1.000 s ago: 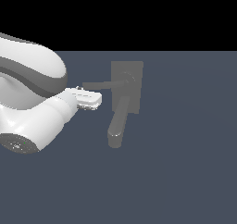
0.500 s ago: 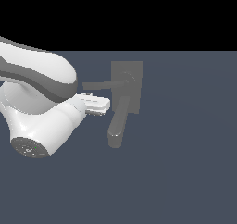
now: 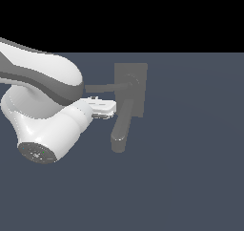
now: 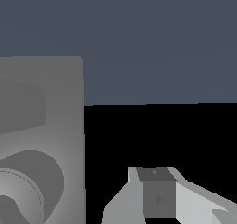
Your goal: Turn on the faucet by rotating a designated handle.
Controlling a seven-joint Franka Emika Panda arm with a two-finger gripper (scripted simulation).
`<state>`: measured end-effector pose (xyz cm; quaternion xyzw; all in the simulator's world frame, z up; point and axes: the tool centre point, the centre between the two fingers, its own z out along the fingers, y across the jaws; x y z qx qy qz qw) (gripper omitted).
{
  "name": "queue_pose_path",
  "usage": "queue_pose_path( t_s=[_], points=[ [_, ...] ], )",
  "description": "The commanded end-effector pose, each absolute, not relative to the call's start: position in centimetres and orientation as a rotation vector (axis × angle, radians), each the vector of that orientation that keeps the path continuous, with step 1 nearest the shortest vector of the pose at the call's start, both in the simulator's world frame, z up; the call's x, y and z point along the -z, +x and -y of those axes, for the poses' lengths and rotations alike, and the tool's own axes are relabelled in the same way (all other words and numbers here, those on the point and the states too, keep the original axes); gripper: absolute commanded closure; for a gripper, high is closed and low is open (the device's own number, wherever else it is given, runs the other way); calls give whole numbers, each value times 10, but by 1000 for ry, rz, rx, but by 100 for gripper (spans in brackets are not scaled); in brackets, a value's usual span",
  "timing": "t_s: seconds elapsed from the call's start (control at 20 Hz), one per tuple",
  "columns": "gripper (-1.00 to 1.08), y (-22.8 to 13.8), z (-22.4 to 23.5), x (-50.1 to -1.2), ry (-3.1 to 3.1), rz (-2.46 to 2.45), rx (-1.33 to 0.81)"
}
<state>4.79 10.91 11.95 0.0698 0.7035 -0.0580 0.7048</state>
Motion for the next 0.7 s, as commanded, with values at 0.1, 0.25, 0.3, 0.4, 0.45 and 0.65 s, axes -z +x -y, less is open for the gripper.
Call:
queue_pose_path(
  t_s=[0.1,0.25,0.3,0.4,0.45,0.65],
  points=[
    [108,48,-109,-119,154,-1565,130],
    [108,48,-110,-131,154,-1565,130],
    [108,48,-110,-135,154,-1565,130],
    [108,48,-111,-143,154,-1565,130],
    [108,48,-111,-147,154,-1565,130],
    [108,49,-113,-163,153,-1565,131]
  ],
)
